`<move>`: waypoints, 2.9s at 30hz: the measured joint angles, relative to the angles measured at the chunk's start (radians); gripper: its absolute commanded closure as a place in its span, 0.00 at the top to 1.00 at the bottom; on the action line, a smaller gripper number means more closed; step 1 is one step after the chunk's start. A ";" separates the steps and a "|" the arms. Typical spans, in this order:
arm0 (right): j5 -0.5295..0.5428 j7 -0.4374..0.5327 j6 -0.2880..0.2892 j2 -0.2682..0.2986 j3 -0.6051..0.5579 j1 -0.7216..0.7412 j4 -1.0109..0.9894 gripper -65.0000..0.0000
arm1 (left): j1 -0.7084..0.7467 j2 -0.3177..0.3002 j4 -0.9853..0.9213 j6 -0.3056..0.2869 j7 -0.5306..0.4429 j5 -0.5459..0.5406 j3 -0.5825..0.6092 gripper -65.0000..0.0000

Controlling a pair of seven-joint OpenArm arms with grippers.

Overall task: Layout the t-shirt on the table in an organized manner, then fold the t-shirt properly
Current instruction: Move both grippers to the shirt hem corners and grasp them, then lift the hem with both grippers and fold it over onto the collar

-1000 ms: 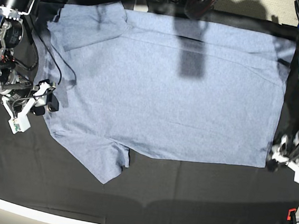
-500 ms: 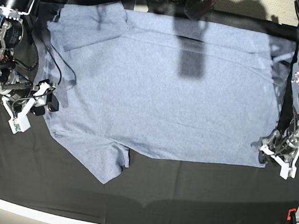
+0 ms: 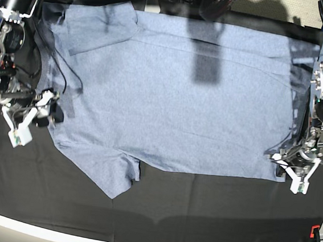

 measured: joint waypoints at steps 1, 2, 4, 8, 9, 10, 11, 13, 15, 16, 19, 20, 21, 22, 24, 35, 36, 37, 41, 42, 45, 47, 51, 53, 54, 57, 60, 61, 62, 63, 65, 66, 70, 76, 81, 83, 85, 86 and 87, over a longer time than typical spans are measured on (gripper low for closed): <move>0.000 0.011 0.000 0.000 0.000 0.006 0.000 0.43 | 0.000 0.000 0.001 0.000 0.015 -0.010 0.000 0.00; 0.000 0.017 0.000 0.000 0.000 0.012 0.000 0.43 | -0.002 0.000 0.002 0.000 0.026 -0.016 0.000 0.00; -0.002 0.036 0.001 -0.001 0.001 0.033 -0.013 0.47 | -0.002 0.000 0.003 0.000 0.026 -0.017 0.000 0.00; -0.004 0.079 0.000 -0.003 -0.028 0.130 -0.145 0.50 | -0.003 0.001 0.003 0.000 0.026 -0.018 0.000 0.00; -0.006 0.084 0.000 -0.002 -0.047 0.165 -0.199 0.50 | -0.003 0.001 0.003 0.000 0.026 -0.018 0.000 0.00; -0.013 0.092 -0.002 -0.001 -0.072 0.201 -0.253 0.50 | -0.003 0.001 0.003 0.000 0.026 -0.018 0.000 0.00; -0.013 0.099 -0.003 0.000 -0.103 0.242 -0.315 0.50 | -0.003 0.002 0.003 0.000 0.027 -0.018 0.000 0.00; -0.027 0.105 -0.003 0.000 -0.180 0.328 -0.430 0.50 | -0.003 0.002 0.003 0.000 0.035 -0.019 0.000 0.00; -0.084 0.116 -0.003 -0.004 -0.268 0.421 -0.542 0.50 | -0.005 0.000 0.004 0.000 0.050 -0.021 0.000 0.00; -0.106 0.123 -0.003 -0.005 -0.311 0.465 -0.599 0.50 | -0.005 0.000 0.004 0.000 0.053 -0.021 0.000 0.00; -0.143 0.183 -0.004 -0.006 -0.404 0.568 -0.764 0.50 | 0.001 -0.001 0.006 0.000 0.048 -0.026 0.000 0.00; -0.154 0.214 -0.019 -0.005 -0.426 0.597 -0.821 0.50 | 0.003 0.000 0.006 0.001 0.048 -0.027 0.000 0.00; -0.177 0.246 -0.043 -0.005 -0.441 0.620 -0.873 0.50 | 0.003 0.001 0.006 0.001 0.046 -0.028 0.000 0.00; -0.196 0.271 -0.066 -0.004 -0.449 0.645 -0.926 0.50 | 0.006 0.001 0.006 0.001 0.045 -0.028 0.000 0.00; -0.267 0.290 -0.155 -0.012 -0.452 0.693 -1.026 0.50 | 0.011 0.000 0.009 0.001 0.041 -0.029 0.000 0.00; -0.389 0.390 -0.154 -0.056 -0.452 0.743 -1.245 0.50 | 0.014 0.000 0.008 0.001 0.023 -0.029 0.000 0.00; -0.390 0.390 -0.158 -0.061 -0.452 0.743 -1.245 0.50 | 0.014 0.000 0.008 0.001 0.023 -0.029 0.000 0.00; -0.390 0.388 -0.159 -0.064 -0.452 0.744 -1.244 0.50 | 0.014 0.000 0.008 0.001 0.023 -0.029 0.000 0.00; -0.390 0.375 -0.174 -0.077 -0.452 0.745 -1.244 0.36 | 0.014 0.000 0.008 0.001 0.023 -0.029 0.000 0.00; -0.390 0.375 -0.174 -0.077 -0.452 0.745 -1.244 0.29 | 0.014 0.000 0.008 0.000 0.023 -0.029 0.000 0.00; -0.388 0.379 -0.174 -0.078 -0.452 0.745 -1.244 0.08 | 0.015 0.000 0.008 0.000 0.026 -0.068 0.000 0.00; -0.389 0.395 -0.170 -0.079 -0.452 0.744 -1.244 0.00 | 0.017 0.000 0.008 0.000 0.027 -0.109 0.000 0.00; -0.475 0.470 -0.164 -0.083 -0.452 0.742 -1.244 0.00 | 0.020 0.000 0.017 -0.002 0.046 -0.180 0.000 0.00; -0.518 0.489 -0.162 -0.082 -0.452 0.742 -1.244 0.00 | 0.034 0.001 0.050 -0.001 0.058 -0.190 -0.001 0.00; -0.520 0.489 -0.162 -0.080 -0.452 0.741 -1.244 0.00 | 0.047 0.001 0.079 0.000 0.073 -0.195 -0.001 0.00; -0.517 0.522 -0.148 -0.066 -0.452 0.721 -1.225 0.00 | 0.110 -0.002 0.211 0.033 0.130 -0.256 -0.001 0.00; -0.518 0.526 -0.130 -0.045 -0.453 0.662 -1.131 0.00 | 0.201 -0.007 0.383 0.050 0.177 -0.288 0.000 0.00; -0.516 0.527 -0.129 -0.037 -0.453 0.636 -1.085 0.00 | 0.234 -0.007 0.439 0.056 0.184 -0.286 -0.002 0.00; -0.509 0.524 -0.129 -0.028 -0.454 0.610 -1.038 0.00 | 0.263 -0.006 0.490 0.056 0.198 -0.282 -0.012 0.00; -0.489 0.520 -0.129 -0.018 -0.454 0.580 -0.982 0.00 | 0.291 -0.002 0.539 0.059 0.204 -0.282 -0.031 0.00; -0.464 0.515 -0.129 0.002 -0.451 0.525 -0.872 0.00 | 0.331 0.006 0.613 0.061 0.217 -0.282 -0.085 0.00; -0.465 0.513 -0.128 0.011 -0.441 0.500 -0.818 0.00 | 0.347 0.012 0.642 0.063 0.214 -0.285 -0.121 0.00; -0.464 0.487 -0.124 0.018 -0.340 0.408 -0.621 0.00 | 0.400 0.016 0.734 0.024 0.244 -0.368 -0.237 0.00; -0.381 0.453 -0.090 0.016 -0.175 0.285 -0.402 0.00 | 0.470 0.017 0.816 -0.048 0.314 -0.409 -0.270 0.00; -0.317 0.426 -0.050 0.013 -0.085 0.155 -0.236 0.00 | 0.561 0.017 0.940 -0.048 0.330 -0.415 -0.272 0.00; -0.308 0.426 -0.043 0.013 -0.056 0.098 -0.168 0.00 | 0.602 0.021 1.004 -0.051 0.339 -0.409 -0.288 0.00; -0.309 0.426 -0.044 0.014 -0.034 0.042 -0.107 0.00 | 0.634 0.034 1.067 -0.053 0.339 -0.412 -0.328 0.00; -0.309 0.426 -0.045 0.014 -0.024 0.014 -0.079 0.00 | 0.645 0.040 1.091 -0.052 0.336 -0.424 -0.349 0.00; -0.310 0.426 -0.046 0.014 -0.016 -0.014 -0.048 0.00 | 0.656 0.046 1.114 -0.052 0.337 -0.444 -0.370 0.00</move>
